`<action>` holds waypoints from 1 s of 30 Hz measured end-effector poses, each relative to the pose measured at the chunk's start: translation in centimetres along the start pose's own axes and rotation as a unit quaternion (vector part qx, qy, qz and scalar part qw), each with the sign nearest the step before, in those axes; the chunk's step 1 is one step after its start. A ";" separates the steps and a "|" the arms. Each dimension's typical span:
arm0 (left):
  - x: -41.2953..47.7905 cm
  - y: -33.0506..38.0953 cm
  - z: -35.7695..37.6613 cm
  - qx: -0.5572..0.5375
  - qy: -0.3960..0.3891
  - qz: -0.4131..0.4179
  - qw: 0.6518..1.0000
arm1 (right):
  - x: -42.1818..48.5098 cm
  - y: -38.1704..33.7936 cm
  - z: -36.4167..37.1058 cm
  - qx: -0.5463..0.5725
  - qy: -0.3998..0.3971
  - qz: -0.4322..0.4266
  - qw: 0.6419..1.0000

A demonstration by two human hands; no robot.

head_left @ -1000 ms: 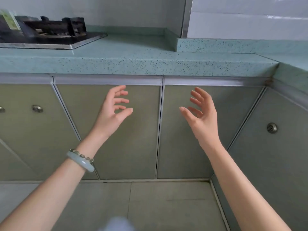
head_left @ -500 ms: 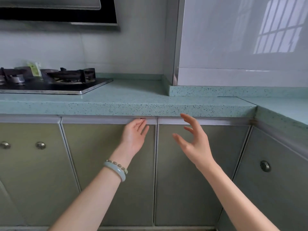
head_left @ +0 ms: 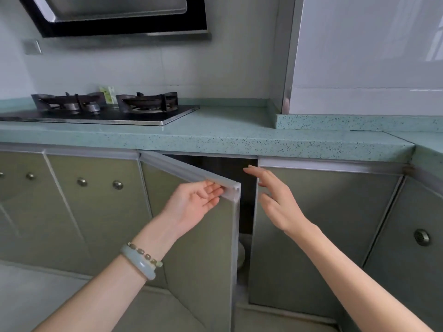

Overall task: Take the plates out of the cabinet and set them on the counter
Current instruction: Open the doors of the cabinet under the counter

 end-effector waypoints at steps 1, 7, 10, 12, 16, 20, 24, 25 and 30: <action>-1.5 0.5 -1.0 0.015 0.012 -0.001 1.000 | 0.1 -0.8 1.5 0.011 -0.026 -0.011 1.000; -8.9 4.0 -6.3 0.089 0.067 0.022 0.994 | 0.9 -7.1 11.4 0.012 -0.166 -0.114 0.979; -11.7 7.0 -10.4 0.161 0.121 0.023 0.979 | 1.0 -10.5 16.0 -0.023 -0.207 -0.194 0.959; -13.2 9.3 -14.1 0.248 0.192 0.016 0.949 | 1.1 -12.9 19.0 -0.066 -0.211 -0.244 0.944; -15.6 14.5 -20.5 0.426 0.337 0.054 0.838 | 1.1 -17.1 25.2 -0.130 -0.254 -0.307 0.908; -15.3 17.1 -23.1 0.552 0.326 0.071 0.764 | 2.5 -17.9 27.6 -0.118 -0.234 -0.304 0.916; -15.9 17.7 -22.9 0.661 0.332 0.100 0.666 | 3.8 -17.4 29.1 -0.149 -0.239 -0.297 0.913; -16.3 17.6 -22.5 0.686 0.339 0.129 0.631 | 4.0 -17.3 29.5 -0.165 -0.243 -0.297 0.909; -18.6 15.1 -19.8 0.783 0.383 0.269 0.409 | 4.3 -17.0 30.2 -0.196 -0.237 -0.318 0.897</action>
Point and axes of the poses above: each hand's wrist, its own x-axis towards the middle knuckle, its own z-axis out of the palm, y = z × x, the point moved 8 cm from there along x, towards the middle knuckle, and after that the axes turned 4 degrees about y, right-handed, at the moved point
